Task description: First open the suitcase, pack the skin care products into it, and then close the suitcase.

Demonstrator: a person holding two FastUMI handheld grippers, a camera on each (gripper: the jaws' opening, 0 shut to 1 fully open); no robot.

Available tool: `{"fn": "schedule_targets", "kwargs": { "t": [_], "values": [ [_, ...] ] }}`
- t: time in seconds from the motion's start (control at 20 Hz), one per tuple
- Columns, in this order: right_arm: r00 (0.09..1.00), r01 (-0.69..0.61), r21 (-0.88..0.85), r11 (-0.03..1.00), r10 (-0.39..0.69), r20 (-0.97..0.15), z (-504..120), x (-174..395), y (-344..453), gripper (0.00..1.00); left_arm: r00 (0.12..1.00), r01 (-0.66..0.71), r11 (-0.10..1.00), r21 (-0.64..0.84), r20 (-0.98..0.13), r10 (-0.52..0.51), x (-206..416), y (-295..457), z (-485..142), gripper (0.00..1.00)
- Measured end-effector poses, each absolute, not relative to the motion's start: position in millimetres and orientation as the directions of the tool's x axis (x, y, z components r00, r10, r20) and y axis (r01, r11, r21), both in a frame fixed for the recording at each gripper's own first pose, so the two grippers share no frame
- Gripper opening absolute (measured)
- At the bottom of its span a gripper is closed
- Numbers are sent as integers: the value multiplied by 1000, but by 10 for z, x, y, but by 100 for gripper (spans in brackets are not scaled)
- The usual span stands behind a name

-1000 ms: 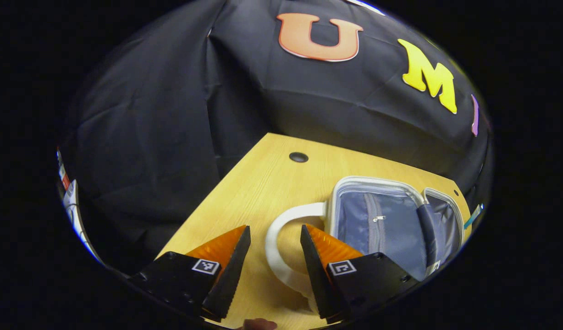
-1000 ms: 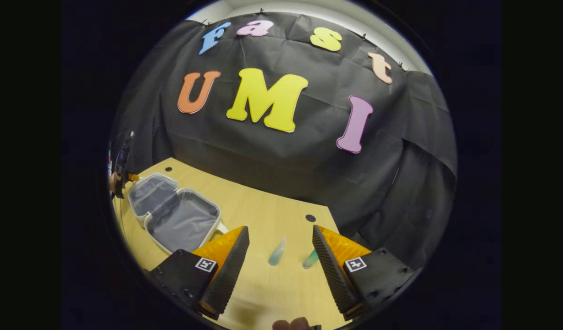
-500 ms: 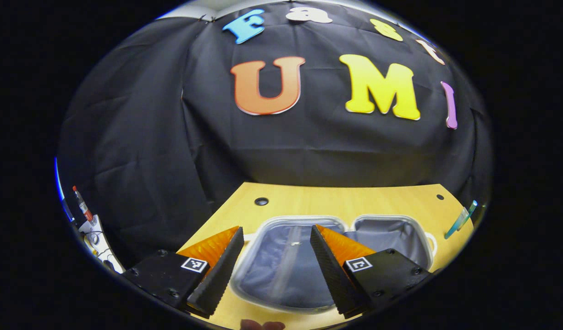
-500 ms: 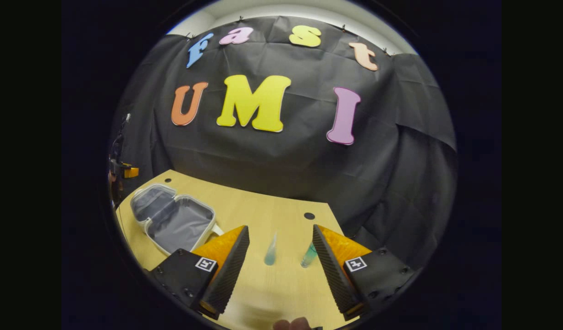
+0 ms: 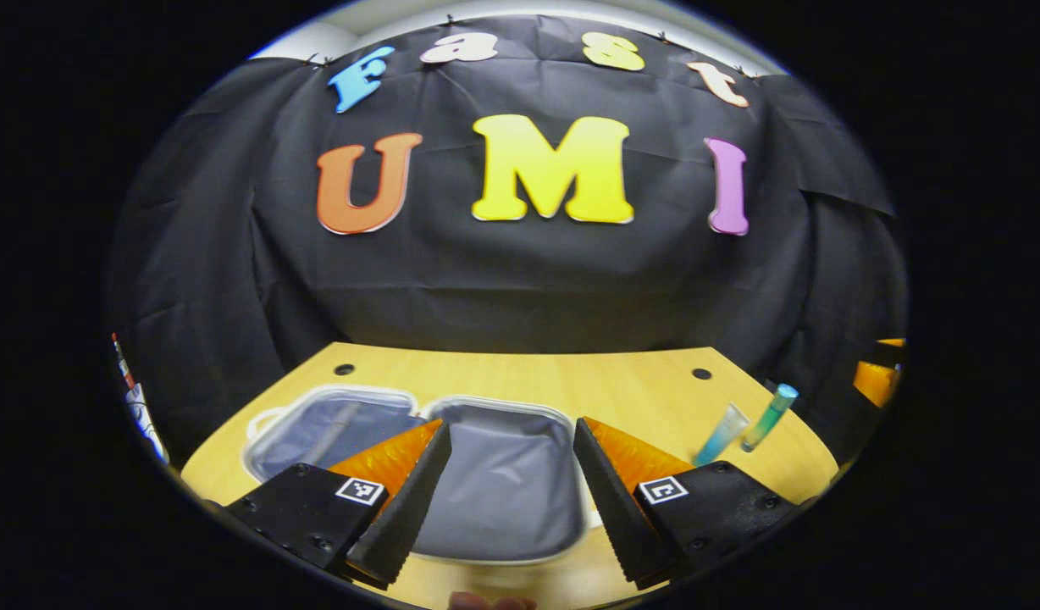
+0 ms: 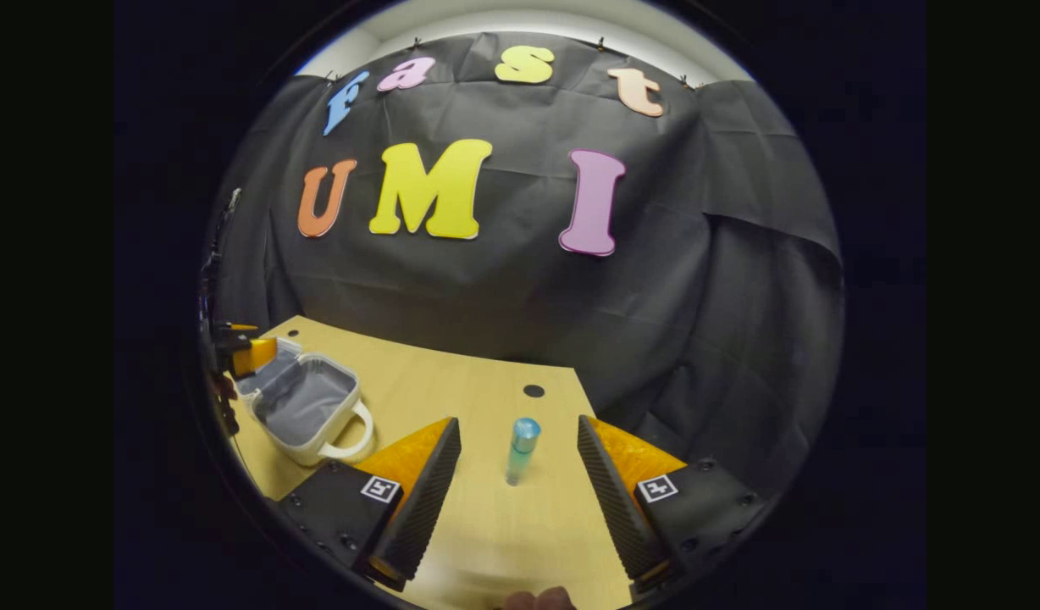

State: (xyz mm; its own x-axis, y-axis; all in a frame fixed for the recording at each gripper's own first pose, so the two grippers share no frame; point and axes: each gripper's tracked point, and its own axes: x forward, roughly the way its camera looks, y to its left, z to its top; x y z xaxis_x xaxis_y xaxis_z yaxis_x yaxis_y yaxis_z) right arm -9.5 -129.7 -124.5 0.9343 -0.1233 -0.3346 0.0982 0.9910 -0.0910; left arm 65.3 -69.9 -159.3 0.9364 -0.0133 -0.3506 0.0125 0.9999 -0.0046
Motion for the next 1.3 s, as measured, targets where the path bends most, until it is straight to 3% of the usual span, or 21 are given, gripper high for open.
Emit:
{"fn": "schedule_targets", "kwargs": {
  "t": [0.45,0.7,1.0,1.25,1.3],
  "values": [
    [899,122,-118,985,-160,-409,-1481,-208,-2140,83,893,193,981,-30,-408,-189,872,-2540,-2228,94],
    [878,129,-99,987,-160,-452,-1645,-185,-2480,83,857,194,981,-32,-481,-185,1071,-2980,-2837,94],
    [849,154,-33,988,-149,-506,-1872,-204,-2644,83,825,150,989,-12,-549,-132,1366,-2975,-3182,93],
    [850,145,-12,989,-131,-511,-1892,-176,-2644,83,793,144,989,-38,-594,-138,1440,-3002,-3339,80],
    [852,142,-14,990,-130,-507,-1873,-168,-2642,83,792,146,988,-43,-593,-143,1431,-3023,-3319,68]
  ]
}}
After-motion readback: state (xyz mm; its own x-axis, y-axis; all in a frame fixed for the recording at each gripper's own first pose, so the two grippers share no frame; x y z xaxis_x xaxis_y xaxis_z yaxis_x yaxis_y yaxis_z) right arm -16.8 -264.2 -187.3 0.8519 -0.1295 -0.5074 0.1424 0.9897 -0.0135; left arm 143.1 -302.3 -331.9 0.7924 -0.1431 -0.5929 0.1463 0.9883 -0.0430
